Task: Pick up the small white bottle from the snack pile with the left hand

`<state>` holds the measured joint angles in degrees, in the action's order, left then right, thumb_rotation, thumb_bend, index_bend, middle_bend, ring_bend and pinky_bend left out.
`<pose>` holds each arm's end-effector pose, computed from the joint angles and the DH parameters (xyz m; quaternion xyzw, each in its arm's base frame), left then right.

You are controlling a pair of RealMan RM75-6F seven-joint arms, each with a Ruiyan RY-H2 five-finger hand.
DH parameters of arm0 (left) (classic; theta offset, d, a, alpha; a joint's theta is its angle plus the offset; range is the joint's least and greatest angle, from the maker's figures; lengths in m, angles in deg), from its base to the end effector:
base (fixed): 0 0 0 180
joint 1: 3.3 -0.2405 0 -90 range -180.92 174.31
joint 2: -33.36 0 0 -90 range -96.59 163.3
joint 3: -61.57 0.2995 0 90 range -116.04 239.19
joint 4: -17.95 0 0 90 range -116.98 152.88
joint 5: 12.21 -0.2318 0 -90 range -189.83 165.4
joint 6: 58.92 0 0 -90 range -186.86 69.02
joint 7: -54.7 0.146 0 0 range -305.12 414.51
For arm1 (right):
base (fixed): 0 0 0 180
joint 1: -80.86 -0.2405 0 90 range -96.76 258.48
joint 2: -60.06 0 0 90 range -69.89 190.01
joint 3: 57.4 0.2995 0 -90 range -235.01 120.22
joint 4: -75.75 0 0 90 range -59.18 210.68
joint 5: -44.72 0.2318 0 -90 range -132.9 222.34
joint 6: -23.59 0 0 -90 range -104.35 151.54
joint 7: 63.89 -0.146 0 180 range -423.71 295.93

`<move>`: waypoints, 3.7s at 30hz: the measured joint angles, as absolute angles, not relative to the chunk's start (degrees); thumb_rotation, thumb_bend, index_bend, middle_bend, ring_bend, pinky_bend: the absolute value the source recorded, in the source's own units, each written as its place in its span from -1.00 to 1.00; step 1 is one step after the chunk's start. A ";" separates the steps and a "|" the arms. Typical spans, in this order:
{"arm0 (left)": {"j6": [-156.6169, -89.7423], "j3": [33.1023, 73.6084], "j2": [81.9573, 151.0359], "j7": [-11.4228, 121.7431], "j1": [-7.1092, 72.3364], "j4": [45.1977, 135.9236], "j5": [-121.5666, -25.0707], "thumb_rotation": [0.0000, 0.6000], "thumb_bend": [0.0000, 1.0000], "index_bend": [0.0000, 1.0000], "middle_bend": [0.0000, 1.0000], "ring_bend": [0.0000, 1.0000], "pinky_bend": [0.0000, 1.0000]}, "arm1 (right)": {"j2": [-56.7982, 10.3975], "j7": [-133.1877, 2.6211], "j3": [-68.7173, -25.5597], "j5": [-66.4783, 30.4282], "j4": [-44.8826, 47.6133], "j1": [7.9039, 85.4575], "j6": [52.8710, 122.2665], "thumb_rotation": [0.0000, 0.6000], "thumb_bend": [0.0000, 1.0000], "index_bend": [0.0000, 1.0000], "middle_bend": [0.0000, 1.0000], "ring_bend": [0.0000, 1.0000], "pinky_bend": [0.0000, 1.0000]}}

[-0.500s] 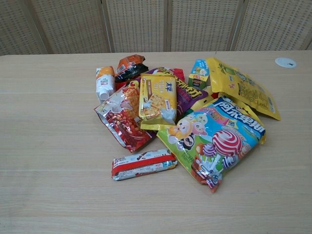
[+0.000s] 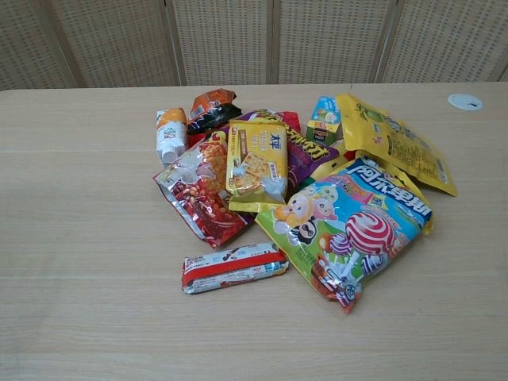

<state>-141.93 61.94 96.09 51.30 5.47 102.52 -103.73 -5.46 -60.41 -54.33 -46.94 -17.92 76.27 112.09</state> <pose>-0.3717 0.2023 0.1648 -0.6664 -0.3422 -0.3634 0.5539 -0.3352 -0.1857 0.1503 0.6119 -0.3444 0.4211 0.5742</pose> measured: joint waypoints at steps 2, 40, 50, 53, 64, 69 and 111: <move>-139.55 61.62 96.08 51.09 7.62 101.73 -104.46 1.00 -1.00 -0.64 -1.00 -1.00 -1.00 | -5.57 -60.27 -54.30 -46.78 -17.81 76.21 111.92 1.00 -1.00 -1.00 -1.00 -1.00 -1.00; -98.42 50.49 128.25 101.33 49.65 79.24 -64.39 1.00 -1.00 -0.66 -1.00 -1.00 -1.00 | -4.53 -64.61 -52.67 -42.85 -16.10 75.91 110.52 1.00 -1.00 -1.00 -1.00 -1.00 -1.00; -98.17 50.00 136.07 100.67 55.59 69.51 -62.75 1.00 -1.00 -0.66 -1.00 -1.00 -1.00 | -4.43 -65.89 -52.50 -41.68 -14.93 75.88 109.68 1.00 -1.00 -1.00 -1.00 -1.00 -1.00; -97.86 50.35 137.03 100.80 55.98 67.69 -62.32 1.00 -1.00 -0.66 -1.00 -1.00 -1.00 | -4.29 -66.41 -52.44 -41.58 -14.96 75.95 109.74 1.00 -1.00 -1.00 -1.00 -1.00 -1.00; -96.09 53.27 138.71 101.48 54.62 64.48 -59.64 1.00 -1.00 -0.68 -1.00 -1.00 -1.00 | -3.97 -66.73 -52.26 -41.55 -15.51 76.13 110.19 1.00 -1.00 -1.00 -1.00 -1.00 -1.00; -96.52 54.18 135.72 101.70 53.39 68.57 -59.03 1.00 -1.00 -0.69 -1.00 -1.00 -1.00 | -3.89 -66.65 -52.18 -41.43 -15.65 76.25 110.37 1.00 -1.00 -1.00 -1.00 -1.00 -1.00; -98.71 61.18 126.02 100.46 51.46 71.70 -61.90 1.00 -1.00 -0.91 -1.00 -1.00 -1.00 | -4.04 -65.67 -52.68 -42.47 -16.78 76.05 110.24 1.00 -1.00 -1.00 -1.00 -1.00 -1.00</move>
